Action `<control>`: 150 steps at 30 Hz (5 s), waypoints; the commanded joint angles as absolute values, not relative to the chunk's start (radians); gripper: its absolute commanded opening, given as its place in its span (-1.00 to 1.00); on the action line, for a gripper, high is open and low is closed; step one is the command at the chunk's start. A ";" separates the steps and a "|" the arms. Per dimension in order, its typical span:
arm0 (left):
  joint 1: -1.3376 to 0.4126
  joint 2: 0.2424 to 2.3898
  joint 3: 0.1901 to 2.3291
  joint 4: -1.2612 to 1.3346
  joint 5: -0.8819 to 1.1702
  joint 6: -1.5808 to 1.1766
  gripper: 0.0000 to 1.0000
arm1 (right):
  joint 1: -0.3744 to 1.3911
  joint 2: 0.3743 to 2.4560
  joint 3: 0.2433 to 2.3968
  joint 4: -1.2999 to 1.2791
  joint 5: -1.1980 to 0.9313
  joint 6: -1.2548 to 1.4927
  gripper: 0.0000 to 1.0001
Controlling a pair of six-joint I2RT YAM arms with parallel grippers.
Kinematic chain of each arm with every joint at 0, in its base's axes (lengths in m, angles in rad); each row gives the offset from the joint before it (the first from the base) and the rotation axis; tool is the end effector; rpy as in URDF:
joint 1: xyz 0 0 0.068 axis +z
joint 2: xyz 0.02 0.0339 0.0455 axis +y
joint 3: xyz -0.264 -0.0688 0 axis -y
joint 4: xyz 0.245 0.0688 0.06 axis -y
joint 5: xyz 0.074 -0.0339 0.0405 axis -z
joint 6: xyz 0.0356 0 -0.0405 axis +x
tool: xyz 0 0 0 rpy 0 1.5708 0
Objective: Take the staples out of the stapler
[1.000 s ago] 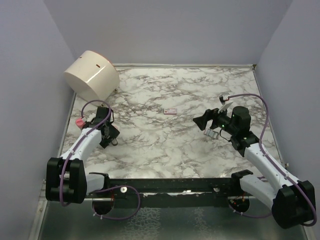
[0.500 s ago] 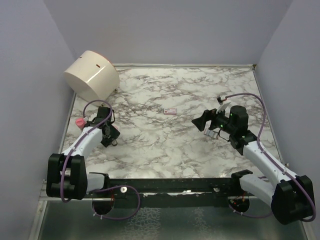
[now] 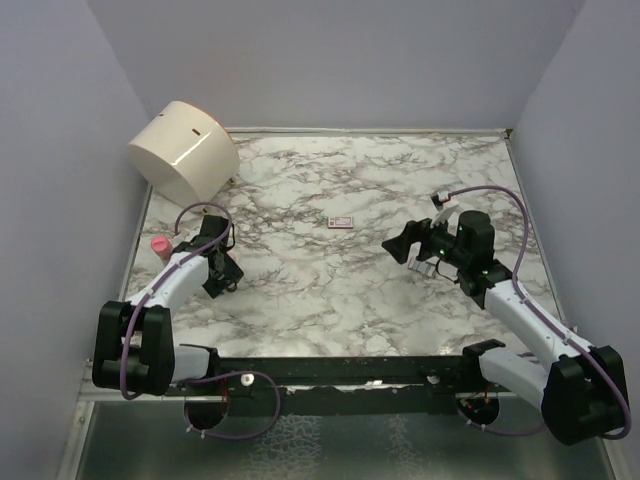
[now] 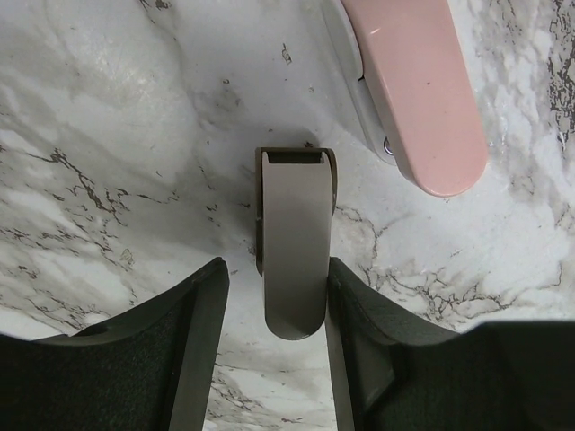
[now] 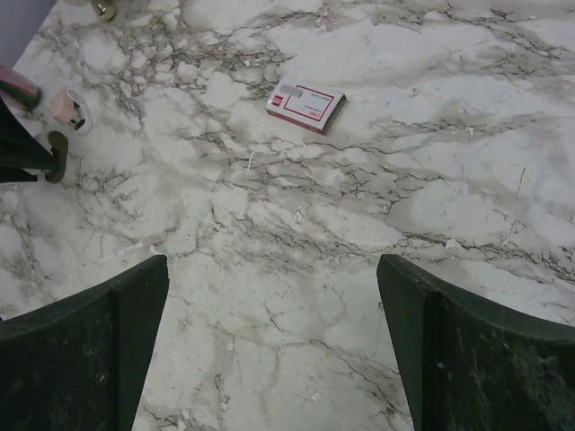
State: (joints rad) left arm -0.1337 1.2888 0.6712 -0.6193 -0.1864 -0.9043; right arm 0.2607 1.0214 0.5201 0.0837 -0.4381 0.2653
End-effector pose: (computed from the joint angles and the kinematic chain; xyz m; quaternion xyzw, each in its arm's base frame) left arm 0.2157 -0.0224 0.1711 -0.3833 0.9040 -0.0024 0.1892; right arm 0.2115 0.0721 0.2304 -0.1166 0.8186 0.3143 0.4665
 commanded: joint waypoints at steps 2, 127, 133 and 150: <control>-0.144 1.271 0.681 -0.647 -0.209 -0.899 -0.09 | 0.265 1.030 0.540 0.109 -0.464 0.259 0.98; -0.597 1.144 0.658 0.011 0.142 -0.804 -1.00 | 0.564 1.411 0.449 0.719 -0.554 0.518 0.39; -0.597 1.143 0.655 0.050 0.180 -0.859 -1.00 | 0.617 1.461 0.462 0.799 -0.544 0.471 0.38; -0.597 1.110 0.585 0.132 0.266 -0.879 -1.00 | 0.686 1.609 0.592 0.773 -0.528 0.117 -0.24</control>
State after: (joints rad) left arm -0.5968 1.1473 0.5919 0.0830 0.2279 -0.8886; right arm 0.6811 1.5742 0.5266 0.8021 -0.5671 0.2005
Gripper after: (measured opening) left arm 0.296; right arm 0.417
